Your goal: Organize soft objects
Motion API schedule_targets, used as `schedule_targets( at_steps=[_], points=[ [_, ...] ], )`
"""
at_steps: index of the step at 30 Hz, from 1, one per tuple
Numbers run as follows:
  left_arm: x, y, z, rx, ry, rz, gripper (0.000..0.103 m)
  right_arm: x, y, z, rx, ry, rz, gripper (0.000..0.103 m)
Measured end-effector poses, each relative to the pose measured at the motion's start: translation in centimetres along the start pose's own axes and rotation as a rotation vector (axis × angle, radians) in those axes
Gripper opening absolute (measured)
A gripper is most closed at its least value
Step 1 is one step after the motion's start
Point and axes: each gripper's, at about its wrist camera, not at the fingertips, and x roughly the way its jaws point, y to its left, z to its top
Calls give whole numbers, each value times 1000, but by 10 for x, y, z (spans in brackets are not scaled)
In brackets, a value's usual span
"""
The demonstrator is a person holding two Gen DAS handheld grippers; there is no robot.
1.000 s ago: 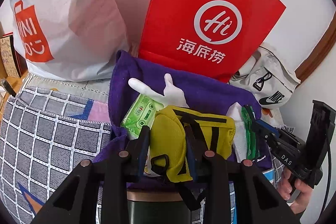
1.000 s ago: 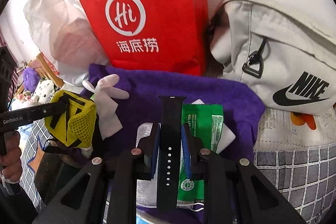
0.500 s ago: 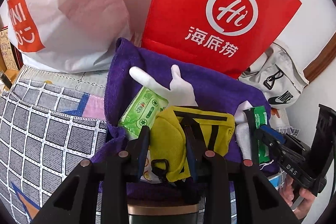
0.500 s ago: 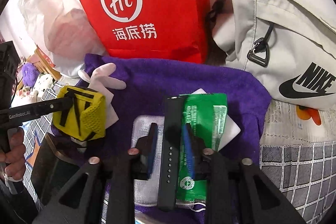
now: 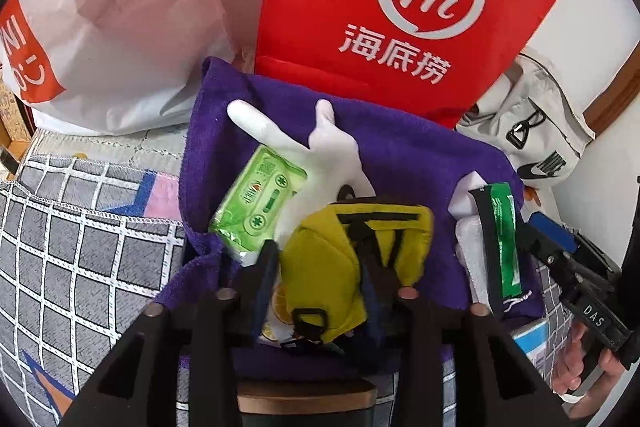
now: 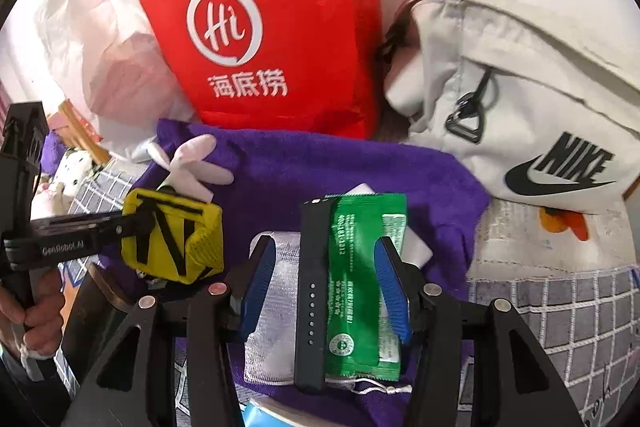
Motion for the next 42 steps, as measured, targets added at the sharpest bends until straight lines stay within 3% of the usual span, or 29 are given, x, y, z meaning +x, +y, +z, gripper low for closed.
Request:
schedule_targets(
  at_steps=[2,12,16,18,22,26,37,39,42],
  points=[
    [-4,-4,-2,23,-11,34,55,-5,2,1,2,4,-15,55],
    [-51,-9,-23,44,-67,94,63,-48,17,2,2,-9,-68,57],
    [-82,-13,-40,52,-99,92,66,-80,28,-14,23,-50,-58,75],
    [-99,-14,-50,54,-114,92,67,-95,35,-22,28,-62,-49,76],
    [-131,-21,-72,72,-146,96,70,-122,48,-41,20,-81,-80,93],
    [-158,-34,-94,94,-177,100,72,-154,60,-63,2,-118,-120,99],
    [-216,-59,-160,125,-244,113,75,-227,73,-123,38,-181,-158,103],
    [-226,-65,-170,134,-259,137,89,-236,74,-131,40,-190,-158,103],
    [-238,-70,-183,139,-281,167,92,-251,76,-146,42,-201,-170,103]
  ],
)
